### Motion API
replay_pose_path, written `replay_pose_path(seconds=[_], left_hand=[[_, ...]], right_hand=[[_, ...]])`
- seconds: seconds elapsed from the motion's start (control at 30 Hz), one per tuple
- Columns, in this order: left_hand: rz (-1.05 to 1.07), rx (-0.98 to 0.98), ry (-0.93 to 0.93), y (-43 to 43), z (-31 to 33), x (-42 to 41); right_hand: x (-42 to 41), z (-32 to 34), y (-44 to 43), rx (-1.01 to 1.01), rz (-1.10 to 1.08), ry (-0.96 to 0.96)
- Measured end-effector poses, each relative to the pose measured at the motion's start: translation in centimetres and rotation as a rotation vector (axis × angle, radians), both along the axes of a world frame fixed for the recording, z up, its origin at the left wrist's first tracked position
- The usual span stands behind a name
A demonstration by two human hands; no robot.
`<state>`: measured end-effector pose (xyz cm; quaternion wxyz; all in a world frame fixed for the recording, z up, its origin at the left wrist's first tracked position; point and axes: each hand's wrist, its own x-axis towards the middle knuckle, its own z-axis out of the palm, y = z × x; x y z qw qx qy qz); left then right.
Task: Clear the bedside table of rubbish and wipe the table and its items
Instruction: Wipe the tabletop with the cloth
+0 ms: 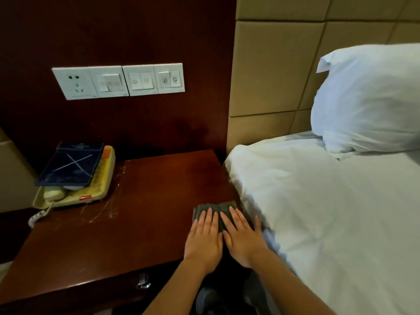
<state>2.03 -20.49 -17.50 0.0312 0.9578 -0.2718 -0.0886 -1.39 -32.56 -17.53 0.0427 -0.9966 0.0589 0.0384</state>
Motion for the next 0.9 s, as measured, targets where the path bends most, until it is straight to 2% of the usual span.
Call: replay_pose_path(seconds=[0.17,0.27,0.33,0.4,0.57,0.7,0.9], left_hand=[[-0.127,0.055,-0.039,-0.9,0.2,2.6],[-0.15,-0.009,-0.06,-1.7,0.0,5.3],[-0.16,-0.063,-0.067,-2.3,-0.2,7.6],[-0.157,-0.104,-0.045,-2.9,-0.2,10.3],[-0.103,-0.109,0.013,-4.9,-0.2,18.2],[-0.07,-0.089,0.061,-5.5,0.0,24.2],[-0.026,-0.071,0.027,-4.6,-0.1,29.6]], right_hand=[[2.1,-0.4,-0.5,-0.025,0.095,0.012],[4.6,-0.8,-1.2,-0.003,0.032,-0.048],[6.9,-0.8,-2.0,0.084,0.04,-0.054],[9.4,-0.7,-3.0,0.171,0.034,-0.01],[17.1,-0.6,-4.3,0.196,0.007,-0.02],[23.4,-0.7,-4.7,0.168,0.026,0.0],[28.9,-0.1,-3.7,0.102,0.035,0.01]])
